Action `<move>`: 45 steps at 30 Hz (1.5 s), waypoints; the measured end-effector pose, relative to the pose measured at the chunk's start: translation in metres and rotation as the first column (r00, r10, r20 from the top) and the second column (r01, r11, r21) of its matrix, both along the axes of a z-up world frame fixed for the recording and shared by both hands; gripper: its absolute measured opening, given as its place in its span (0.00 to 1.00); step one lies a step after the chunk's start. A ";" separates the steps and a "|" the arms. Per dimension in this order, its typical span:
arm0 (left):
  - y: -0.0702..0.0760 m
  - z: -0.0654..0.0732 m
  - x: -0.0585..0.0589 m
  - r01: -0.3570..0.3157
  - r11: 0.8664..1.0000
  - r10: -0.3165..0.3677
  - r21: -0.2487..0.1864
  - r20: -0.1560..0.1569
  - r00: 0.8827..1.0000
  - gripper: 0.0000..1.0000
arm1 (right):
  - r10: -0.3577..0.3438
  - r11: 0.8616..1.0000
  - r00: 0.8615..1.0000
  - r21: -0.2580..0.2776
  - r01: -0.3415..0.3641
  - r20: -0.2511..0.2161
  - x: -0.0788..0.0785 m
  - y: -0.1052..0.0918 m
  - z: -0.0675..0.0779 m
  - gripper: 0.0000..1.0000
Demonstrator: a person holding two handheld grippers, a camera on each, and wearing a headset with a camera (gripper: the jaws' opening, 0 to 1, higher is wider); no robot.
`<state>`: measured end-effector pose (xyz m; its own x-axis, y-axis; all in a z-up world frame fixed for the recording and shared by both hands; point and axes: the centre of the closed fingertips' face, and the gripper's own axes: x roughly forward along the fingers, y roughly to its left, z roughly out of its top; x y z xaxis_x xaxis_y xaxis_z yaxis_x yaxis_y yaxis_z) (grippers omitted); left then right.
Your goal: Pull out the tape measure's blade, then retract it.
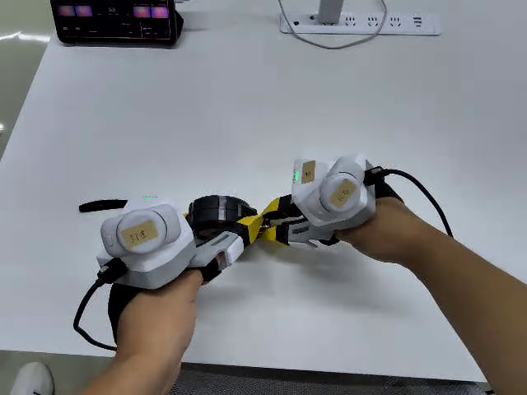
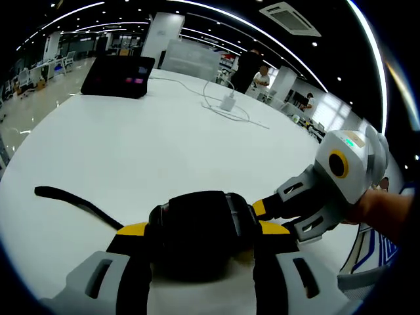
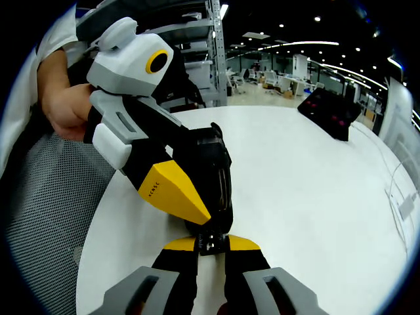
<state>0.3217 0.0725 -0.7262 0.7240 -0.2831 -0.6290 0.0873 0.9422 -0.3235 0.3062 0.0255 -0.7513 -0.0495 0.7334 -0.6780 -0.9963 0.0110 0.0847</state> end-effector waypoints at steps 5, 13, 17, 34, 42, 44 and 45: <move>0.000 0.000 0.000 0.007 1.000 -0.007 0.000 0.006 1.000 0.60 | -0.004 1.000 1.000 -0.003 0.004 0.001 -0.001 0.000 0.000 0.12; -0.001 0.000 0.000 0.014 1.000 -0.014 0.001 0.007 1.000 0.60 | -0.009 1.000 1.000 -0.003 0.009 -0.017 -0.003 0.000 0.001 0.18; -0.001 0.000 0.000 0.017 1.000 -0.017 0.001 0.009 1.000 0.60 | -0.008 1.000 1.000 -0.004 0.008 -0.020 -0.004 0.001 0.001 0.18; -0.001 0.003 -0.001 0.045 0.999 -0.045 -0.001 0.022 0.999 0.61 | -0.039 0.999 0.999 0.000 0.039 -0.028 -0.002 -0.017 0.007 0.19; -0.001 0.008 -0.007 0.139 0.989 -0.142 0.058 0.048 0.989 0.64 | -0.065 0.998 0.997 0.016 0.066 -0.042 -0.006 -0.022 0.013 0.24; -0.001 0.010 -0.008 0.164 0.984 -0.168 0.074 0.056 0.984 0.65 | -0.072 0.997 0.997 0.016 0.073 -0.037 -0.006 -0.025 0.013 0.26; -0.001 0.011 -0.009 0.178 0.981 -0.183 0.081 0.065 0.981 0.67 | -0.077 0.997 0.996 0.016 0.078 -0.037 -0.007 -0.027 0.014 0.27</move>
